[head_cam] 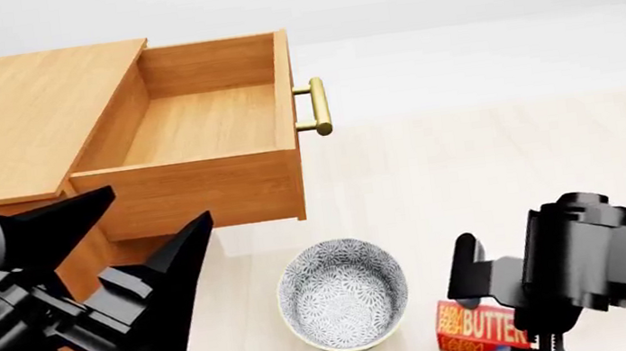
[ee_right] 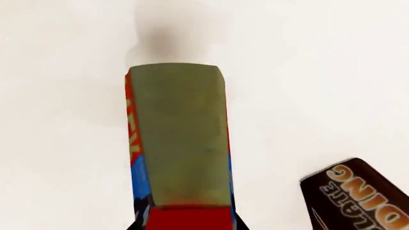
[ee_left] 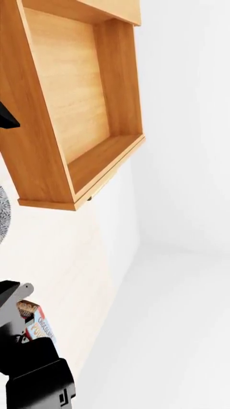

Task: Put the butter at the back in the top drawer of the cabinet and close it.

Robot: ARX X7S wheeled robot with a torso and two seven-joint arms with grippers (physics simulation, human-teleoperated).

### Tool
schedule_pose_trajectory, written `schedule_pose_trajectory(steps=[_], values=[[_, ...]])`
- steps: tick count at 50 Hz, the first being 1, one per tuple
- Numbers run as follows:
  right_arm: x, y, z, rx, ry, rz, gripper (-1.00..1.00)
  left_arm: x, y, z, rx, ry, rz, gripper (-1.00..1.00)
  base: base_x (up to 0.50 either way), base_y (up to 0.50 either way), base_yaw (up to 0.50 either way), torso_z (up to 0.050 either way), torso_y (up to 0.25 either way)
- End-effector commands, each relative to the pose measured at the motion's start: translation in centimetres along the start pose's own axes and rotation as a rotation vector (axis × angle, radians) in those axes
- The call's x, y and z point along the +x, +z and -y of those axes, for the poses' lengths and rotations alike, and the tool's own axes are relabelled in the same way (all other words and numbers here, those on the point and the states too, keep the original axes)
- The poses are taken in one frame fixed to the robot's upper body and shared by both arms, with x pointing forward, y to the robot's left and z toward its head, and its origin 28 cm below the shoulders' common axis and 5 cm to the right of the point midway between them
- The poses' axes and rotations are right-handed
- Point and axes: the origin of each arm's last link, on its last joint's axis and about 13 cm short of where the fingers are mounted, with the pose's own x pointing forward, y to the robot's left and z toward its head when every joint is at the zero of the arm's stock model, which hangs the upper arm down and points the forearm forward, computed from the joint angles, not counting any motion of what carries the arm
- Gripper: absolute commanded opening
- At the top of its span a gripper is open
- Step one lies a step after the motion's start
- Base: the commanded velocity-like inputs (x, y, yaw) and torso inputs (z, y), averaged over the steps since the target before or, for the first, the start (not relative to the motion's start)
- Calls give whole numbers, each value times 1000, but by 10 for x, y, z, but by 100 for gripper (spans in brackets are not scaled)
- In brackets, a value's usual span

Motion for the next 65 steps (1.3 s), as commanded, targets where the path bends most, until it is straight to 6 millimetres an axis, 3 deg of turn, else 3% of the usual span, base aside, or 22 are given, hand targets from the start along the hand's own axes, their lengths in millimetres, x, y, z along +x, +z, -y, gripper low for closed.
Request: schedule_pose_trajectory(steps=[1,38,52,65], values=[[-26,-8,-6,-13,-55,33,-100,-1,0,0,-1,2,2,100,0,0,0,0,0],[-77,-25,-23,-51,-94,210,-100,-3,1,-4,-1,-30,-6,100,0,0,0,0,1],[-96,-28,-30,-53,-127,257,-100,-1,7,-10,52,-237,-68,100,0,0,0,1,1],[-112,-32,-37,-45,-154,281,-100,21,18,-25,125,-346,-151,100,0,0,0,0,1]])
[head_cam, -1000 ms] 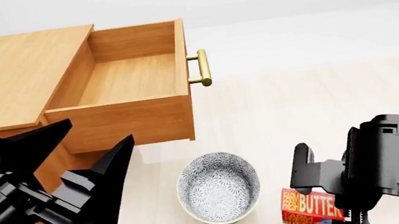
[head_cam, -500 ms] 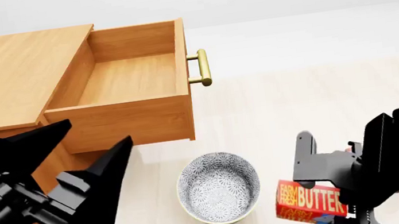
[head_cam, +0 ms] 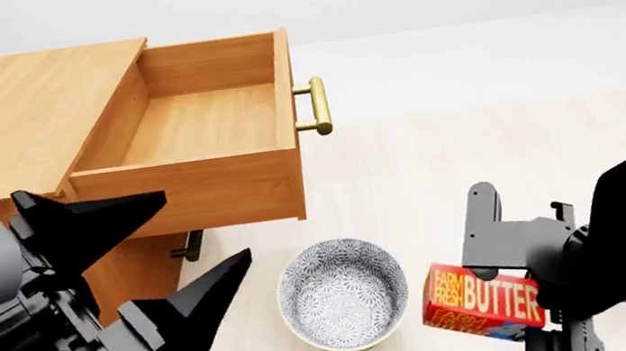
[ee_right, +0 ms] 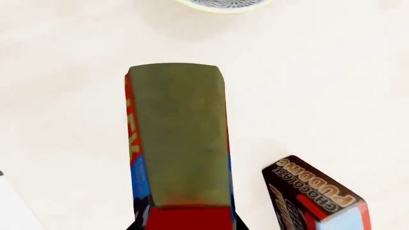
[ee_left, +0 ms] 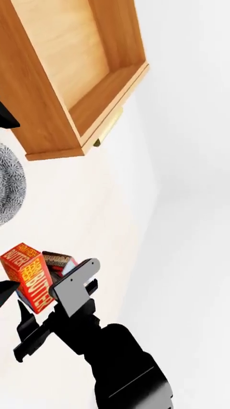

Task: Put the butter at the back in the top drawer of the cabinet and close it.

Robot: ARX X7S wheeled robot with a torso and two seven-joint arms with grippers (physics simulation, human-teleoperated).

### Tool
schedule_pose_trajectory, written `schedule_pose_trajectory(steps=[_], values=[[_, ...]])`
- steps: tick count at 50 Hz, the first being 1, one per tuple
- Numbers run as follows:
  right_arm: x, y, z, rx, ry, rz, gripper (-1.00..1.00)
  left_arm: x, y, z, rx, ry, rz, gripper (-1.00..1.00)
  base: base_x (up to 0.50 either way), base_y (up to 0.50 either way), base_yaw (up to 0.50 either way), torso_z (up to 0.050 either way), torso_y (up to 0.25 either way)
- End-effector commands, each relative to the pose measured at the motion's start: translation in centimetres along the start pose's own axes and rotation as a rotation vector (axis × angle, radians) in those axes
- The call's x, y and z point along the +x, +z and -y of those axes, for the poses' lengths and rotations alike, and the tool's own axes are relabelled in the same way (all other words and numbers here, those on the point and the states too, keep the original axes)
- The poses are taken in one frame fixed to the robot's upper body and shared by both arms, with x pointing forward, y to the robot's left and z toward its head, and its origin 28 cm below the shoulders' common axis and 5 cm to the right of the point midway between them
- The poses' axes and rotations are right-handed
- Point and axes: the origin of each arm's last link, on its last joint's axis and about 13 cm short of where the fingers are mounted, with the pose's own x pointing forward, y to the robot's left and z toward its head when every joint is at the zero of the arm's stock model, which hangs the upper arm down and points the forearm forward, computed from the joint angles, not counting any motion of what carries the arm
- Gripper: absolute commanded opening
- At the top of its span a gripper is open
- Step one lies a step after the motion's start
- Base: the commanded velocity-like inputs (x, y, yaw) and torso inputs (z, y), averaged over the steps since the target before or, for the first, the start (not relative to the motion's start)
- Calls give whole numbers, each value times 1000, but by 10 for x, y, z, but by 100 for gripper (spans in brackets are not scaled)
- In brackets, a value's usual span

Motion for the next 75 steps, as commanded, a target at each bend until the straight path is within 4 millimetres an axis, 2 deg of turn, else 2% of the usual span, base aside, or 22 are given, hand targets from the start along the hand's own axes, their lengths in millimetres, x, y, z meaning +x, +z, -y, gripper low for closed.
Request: schedule_pose_trajectory(steps=[1,14,32,52,75], values=[[-20,2,-2,-6,-57,43,-100,13,9,-16,46,-102,-79,100,0,0,0,0,0],[-32,3,-8,-19,-79,66,-100,32,18,-34,90,-138,-141,100,0,0,0,1,1],[-46,9,-16,-52,-105,82,-100,42,21,-52,125,-279,-270,100,0,0,0,0,1],[-54,14,-20,-74,-122,107,-100,54,15,-52,182,-446,-390,100,0,0,0,1,1],[-65,20,-26,-137,-89,175,-100,70,5,-58,220,-504,-472,100,0,0,0,0,0]])
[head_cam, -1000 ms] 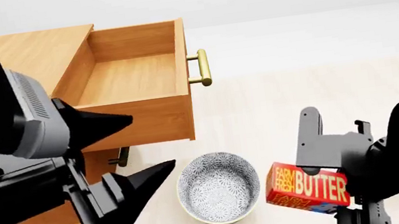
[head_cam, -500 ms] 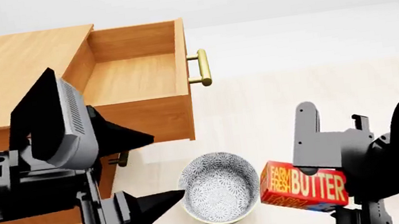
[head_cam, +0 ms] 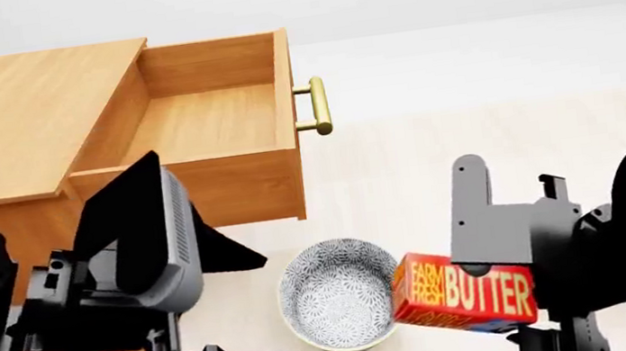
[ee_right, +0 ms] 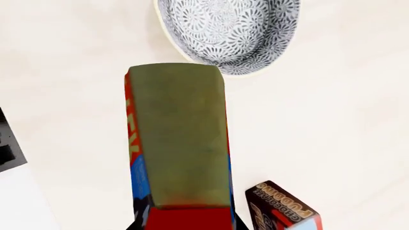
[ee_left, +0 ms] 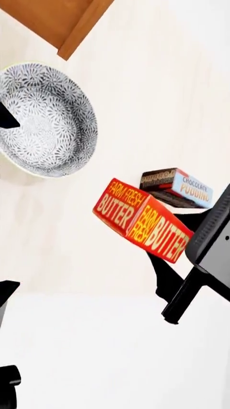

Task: Put the butter at the back in the top drawer of the cabinet and close it.

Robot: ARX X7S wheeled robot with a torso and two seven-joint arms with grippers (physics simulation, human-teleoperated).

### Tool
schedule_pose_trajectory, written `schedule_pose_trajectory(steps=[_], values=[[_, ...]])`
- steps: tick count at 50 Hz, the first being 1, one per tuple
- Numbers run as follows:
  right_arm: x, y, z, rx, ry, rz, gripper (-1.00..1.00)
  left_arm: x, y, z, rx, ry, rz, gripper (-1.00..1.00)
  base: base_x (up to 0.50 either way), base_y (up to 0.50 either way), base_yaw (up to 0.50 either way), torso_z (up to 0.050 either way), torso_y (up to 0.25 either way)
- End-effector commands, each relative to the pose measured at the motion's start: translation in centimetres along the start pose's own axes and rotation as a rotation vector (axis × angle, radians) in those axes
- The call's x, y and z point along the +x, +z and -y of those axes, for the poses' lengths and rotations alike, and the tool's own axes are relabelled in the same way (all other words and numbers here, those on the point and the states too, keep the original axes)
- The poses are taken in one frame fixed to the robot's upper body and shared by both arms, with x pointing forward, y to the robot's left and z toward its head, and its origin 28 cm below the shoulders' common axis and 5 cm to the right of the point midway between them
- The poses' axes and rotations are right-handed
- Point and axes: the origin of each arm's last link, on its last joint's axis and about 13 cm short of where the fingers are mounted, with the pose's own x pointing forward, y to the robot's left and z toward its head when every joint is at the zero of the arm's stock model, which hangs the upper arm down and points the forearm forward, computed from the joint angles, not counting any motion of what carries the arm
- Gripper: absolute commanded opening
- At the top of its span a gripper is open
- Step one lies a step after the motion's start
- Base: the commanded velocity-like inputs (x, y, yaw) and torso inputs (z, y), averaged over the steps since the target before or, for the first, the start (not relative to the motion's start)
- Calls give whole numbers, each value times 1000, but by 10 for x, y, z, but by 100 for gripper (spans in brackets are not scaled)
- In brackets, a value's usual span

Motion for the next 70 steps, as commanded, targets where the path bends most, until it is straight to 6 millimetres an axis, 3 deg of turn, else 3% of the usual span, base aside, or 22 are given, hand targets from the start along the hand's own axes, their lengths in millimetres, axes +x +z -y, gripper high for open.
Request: schedule_pose_trajectory(steps=[1,29,70], values=[[-11,6,0,-37,-24,55,-100,5,0,-5,10,-21,-26,100,0,0,0,0,0],[-16,22,-5,-106,-9,102,-100,14,3,0,48,-66,-17,100,0,0,0,1,1],[-3,36,-8,-166,22,118,-100,40,12,3,99,-134,-26,100,0,0,0,0,1]])
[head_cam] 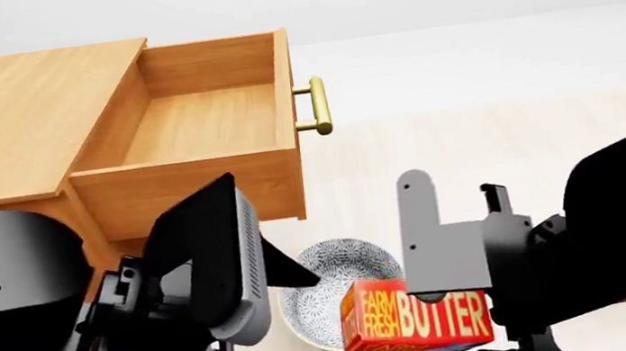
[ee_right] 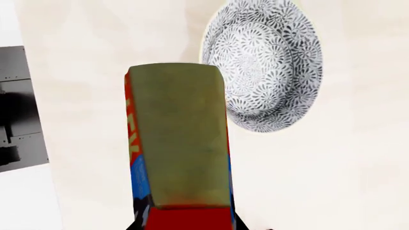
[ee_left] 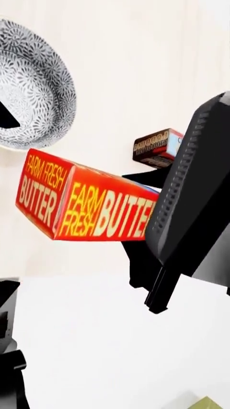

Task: Put the butter at the back in the top drawer of the cabinet and close it.

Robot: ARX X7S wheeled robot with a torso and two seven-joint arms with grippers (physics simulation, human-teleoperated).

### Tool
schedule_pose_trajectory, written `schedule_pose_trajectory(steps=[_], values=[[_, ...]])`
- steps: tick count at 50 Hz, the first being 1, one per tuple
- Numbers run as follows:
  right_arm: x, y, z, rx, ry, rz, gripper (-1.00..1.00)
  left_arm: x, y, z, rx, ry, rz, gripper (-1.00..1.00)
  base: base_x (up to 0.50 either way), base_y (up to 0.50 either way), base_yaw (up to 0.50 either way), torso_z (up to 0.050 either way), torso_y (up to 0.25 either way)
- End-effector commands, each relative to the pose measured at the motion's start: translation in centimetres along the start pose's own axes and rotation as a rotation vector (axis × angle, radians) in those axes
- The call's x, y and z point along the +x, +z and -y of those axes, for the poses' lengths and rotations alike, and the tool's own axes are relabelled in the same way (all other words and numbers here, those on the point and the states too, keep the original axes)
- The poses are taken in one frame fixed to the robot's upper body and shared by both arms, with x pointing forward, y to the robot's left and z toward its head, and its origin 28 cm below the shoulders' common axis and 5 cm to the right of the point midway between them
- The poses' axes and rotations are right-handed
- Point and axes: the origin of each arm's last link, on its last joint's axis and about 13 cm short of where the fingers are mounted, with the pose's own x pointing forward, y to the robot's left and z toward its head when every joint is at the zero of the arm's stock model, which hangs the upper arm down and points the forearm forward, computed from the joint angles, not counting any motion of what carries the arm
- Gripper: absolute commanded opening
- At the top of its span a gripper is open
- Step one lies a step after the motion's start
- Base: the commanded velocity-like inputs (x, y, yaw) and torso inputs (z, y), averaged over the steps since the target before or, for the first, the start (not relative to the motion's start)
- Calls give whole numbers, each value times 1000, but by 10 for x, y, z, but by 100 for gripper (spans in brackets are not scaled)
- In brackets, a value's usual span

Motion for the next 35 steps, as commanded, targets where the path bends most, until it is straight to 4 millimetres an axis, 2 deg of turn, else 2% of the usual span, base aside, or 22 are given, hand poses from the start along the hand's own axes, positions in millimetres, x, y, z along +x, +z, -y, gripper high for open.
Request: schedule_pose_trajectory(steps=[1,35], values=[[-1,7,3,-28,-31,19,-100,6,4,1,20,-17,-14,100,0,0,0,0,0],[-1,12,-1,-66,-23,37,-100,23,8,-5,40,-41,-46,100,0,0,0,1,1]])
